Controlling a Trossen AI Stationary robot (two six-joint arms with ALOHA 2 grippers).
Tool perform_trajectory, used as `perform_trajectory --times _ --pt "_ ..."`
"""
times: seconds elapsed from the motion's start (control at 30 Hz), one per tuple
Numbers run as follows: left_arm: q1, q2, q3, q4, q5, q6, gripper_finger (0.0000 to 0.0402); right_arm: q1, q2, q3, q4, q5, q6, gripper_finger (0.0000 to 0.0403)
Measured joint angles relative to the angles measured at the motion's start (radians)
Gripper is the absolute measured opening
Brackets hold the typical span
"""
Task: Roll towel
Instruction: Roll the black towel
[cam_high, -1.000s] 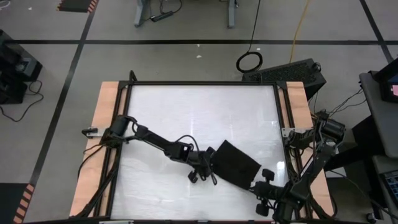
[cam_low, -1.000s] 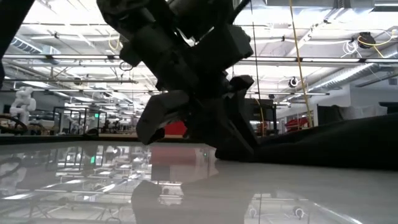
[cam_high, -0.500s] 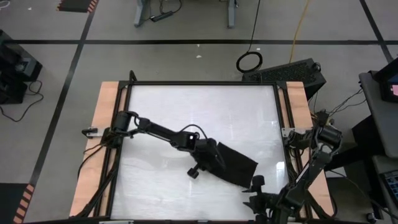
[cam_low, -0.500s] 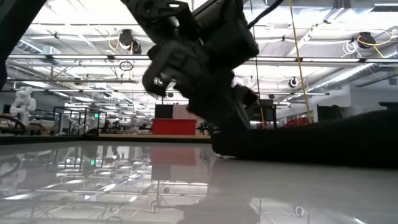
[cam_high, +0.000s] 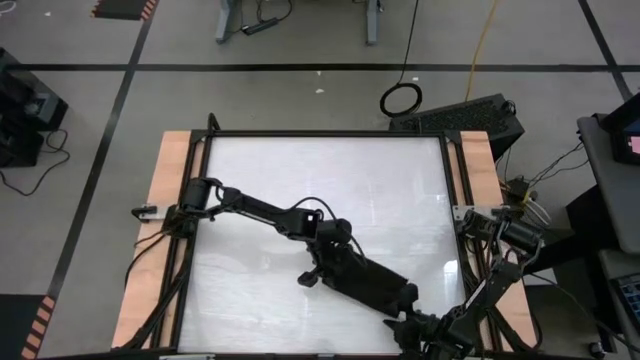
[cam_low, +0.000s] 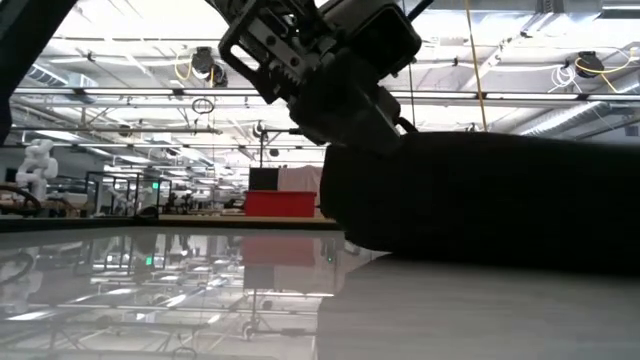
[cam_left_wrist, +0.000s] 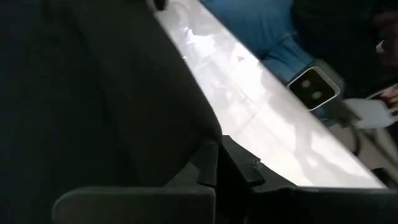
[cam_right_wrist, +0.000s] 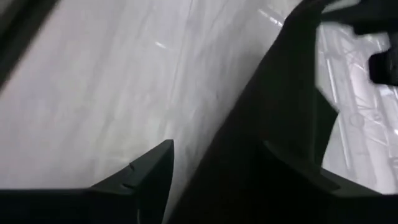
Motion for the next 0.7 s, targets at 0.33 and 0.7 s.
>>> perform_trajectory --times 0.33,0.7 --pt "0.005 0.035 0.002 0.014 0.132 -0.048 0.0004 -0.009 0.046 -0.001 -0.09 -0.006 0.118 0.0207" --pt "0.022 0.116 0.072 0.01 0.106 -0.086 0.0033 -0.057 0.042 -0.041 -0.109 -0.092 0.282 0.0047"
